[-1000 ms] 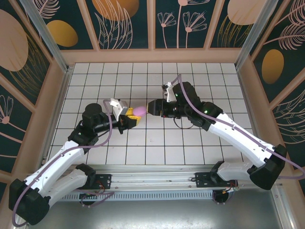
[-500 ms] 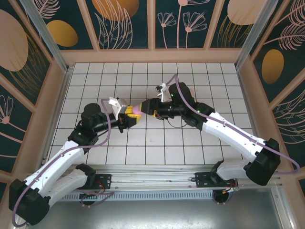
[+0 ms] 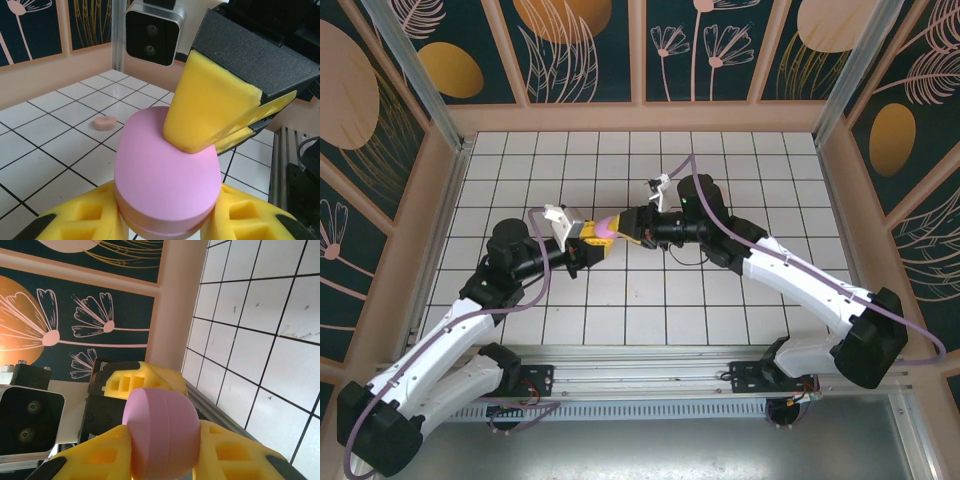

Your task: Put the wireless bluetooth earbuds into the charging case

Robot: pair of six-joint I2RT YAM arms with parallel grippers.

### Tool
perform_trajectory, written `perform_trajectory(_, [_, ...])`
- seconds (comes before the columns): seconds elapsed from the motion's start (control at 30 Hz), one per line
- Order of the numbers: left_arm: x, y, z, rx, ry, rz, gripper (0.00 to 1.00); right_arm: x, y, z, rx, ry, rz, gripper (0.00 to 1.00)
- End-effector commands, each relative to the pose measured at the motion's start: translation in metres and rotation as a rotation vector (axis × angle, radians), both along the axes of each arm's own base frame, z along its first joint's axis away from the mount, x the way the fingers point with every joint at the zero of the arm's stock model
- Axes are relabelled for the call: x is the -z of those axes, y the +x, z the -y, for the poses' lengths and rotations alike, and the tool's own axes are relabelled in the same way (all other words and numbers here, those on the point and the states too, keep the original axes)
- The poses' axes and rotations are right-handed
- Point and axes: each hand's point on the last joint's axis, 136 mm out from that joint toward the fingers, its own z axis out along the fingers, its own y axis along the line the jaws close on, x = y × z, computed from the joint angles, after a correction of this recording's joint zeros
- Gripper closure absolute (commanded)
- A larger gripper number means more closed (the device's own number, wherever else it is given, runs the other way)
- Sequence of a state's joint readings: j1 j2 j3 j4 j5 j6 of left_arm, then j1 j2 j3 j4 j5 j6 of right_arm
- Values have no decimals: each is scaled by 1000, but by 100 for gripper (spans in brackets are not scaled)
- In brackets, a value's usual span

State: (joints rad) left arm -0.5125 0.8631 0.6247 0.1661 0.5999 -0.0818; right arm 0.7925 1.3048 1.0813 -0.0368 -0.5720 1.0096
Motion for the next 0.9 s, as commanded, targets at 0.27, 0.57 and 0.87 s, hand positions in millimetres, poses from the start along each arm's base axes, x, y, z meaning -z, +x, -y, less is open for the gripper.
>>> perform_trajectory(0.27, [11,-6,-15,-68,49,10,16,47,49,55,232,-91,-49,79])
perform_trajectory(0.57, [25,-3,-22,-120,66,-8,9,156,62,82,237,-272,-146,80])
perform_trajectory(0.87, [38,-2,-27,-152,75,-47,2,219,80,67,199,-365,-156,81])
